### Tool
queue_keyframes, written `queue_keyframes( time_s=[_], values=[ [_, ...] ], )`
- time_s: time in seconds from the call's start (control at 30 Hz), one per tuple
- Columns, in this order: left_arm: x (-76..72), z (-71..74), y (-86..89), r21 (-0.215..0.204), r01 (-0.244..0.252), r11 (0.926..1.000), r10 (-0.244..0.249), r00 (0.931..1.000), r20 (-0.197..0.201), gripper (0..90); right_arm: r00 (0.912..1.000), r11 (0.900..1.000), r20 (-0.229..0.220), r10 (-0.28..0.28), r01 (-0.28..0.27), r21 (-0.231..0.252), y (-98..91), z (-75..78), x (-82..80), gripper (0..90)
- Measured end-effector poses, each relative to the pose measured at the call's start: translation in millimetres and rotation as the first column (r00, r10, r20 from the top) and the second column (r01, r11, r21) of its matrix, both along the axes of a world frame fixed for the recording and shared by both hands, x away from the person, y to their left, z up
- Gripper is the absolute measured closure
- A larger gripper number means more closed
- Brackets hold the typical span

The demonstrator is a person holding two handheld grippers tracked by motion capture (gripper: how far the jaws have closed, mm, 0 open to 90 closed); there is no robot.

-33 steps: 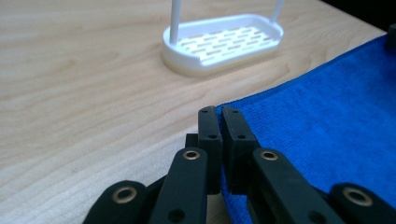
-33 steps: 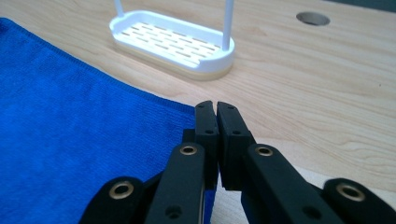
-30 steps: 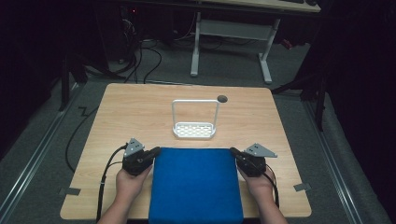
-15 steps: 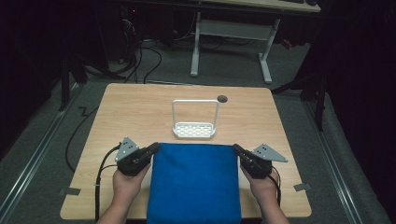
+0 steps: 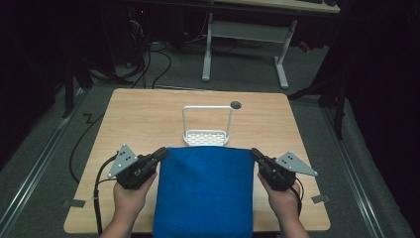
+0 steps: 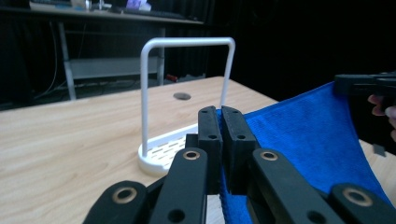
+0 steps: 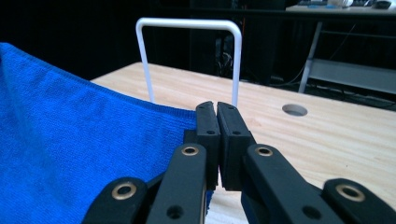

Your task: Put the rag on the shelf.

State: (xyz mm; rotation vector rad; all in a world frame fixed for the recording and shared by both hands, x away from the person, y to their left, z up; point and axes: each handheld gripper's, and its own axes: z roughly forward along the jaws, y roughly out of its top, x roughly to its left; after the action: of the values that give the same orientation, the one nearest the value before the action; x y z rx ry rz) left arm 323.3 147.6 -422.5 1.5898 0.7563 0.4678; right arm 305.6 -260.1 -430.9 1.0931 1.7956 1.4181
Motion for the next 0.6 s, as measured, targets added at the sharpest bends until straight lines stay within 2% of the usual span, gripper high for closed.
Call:
queue_keyframes(
  time_s=[0.03, 0.07, 0.1, 0.17, 0.23, 0.27, 0.33, 0.43, 0.5, 0.53, 0.6],
  values=[
    [-4.2, 5.7, -0.6, 0.003, 0.003, 1.0, -0.003, 0.9997, 0.023, 87.3, 0.9999, 1.0, 0.012, 0.002, -0.002, -0.003, 0.0, 4.3, -2.4, 89.0],
    [-4.2, 5.7, -0.6, 0.003, 0.003, 1.0, -0.003, 0.9997, 0.023, 87.4, 0.9999, 1.0, 0.012, 0.002, -0.002, -0.003, 0.0, 4.3, -2.4, 89.0],
    [-8.8, 11.1, -0.8, 0.001, 0.002, 1.0, -0.002, 0.9989, 0.048, 87.4, 0.9994, 1.0, 0.034, -0.003, 0.003, 0.002, -1.0, 9.8, -6.2, 89.0],
    [-11.7, 14.7, -0.8, -0.003, 0.005, 1.0, -0.005, 0.9981, 0.061, 87.4, 0.999, 1.0, 0.044, 0.002, -0.002, 0.005, -2.1, 12.0, -7.3, 89.0],
    [-16.7, 20.9, -1.0, -0.007, 0.007, 1.0, -0.006, 0.9963, 0.086, 87.5, 0.9973, 0.9998, 0.073, 0.001, -0.003, 0.021, -3.7, 19.6, -12.5, 89.0],
    [-18.7, 23.3, -1.0, -0.008, 0.007, 0.9999, -0.007, 0.9953, 0.097, 87.5, 0.9948, 0.9996, 0.102, 0.002, -0.004, 0.028, -4.9, 26.0, -16.5, 89.0],
    [-24.0, 29.8, -1.2, -0.011, 0.01, 0.9999, -0.009, 0.9922, 0.124, 87.5, 0.9934, 0.9994, 0.115, 0.0, -0.004, 0.033, -5.4, 29.9, -19.5, 89.0],
    [-33.2, 41.2, 0.3, -0.009, 0.007, 0.9999, -0.005, 0.9851, 0.172, 87.5, 0.9833, 0.9987, 0.182, -0.002, -0.007, 0.051, -7.7, 45.3, -31.2, 89.0],
    [-35.3, 43.6, 1.4, -0.016, 0.006, 0.9999, -0.003, 0.9835, 0.181, 87.5, 0.9815, 0.9983, 0.192, 0.0, -0.011, 0.057, -7.9, 48.8, -34.2, 88.9],
    [-39.5, 48.2, 3.2, -0.026, 0.007, 0.9996, -0.001, 0.9805, 0.197, 87.5, 0.9773, 0.998, 0.211, 0.013, -0.026, 0.057, -8.6, 55.1, -39.0, 88.9],
    [-41.6, 50.4, 3.9, -0.03, 0.007, 0.9995, 0.0, 0.9786, 0.206, 87.5, 0.9719, 0.9973, 0.235, 0.015, -0.032, 0.066, -8.4, 60.4, -44.1, 88.8]
  ],
)
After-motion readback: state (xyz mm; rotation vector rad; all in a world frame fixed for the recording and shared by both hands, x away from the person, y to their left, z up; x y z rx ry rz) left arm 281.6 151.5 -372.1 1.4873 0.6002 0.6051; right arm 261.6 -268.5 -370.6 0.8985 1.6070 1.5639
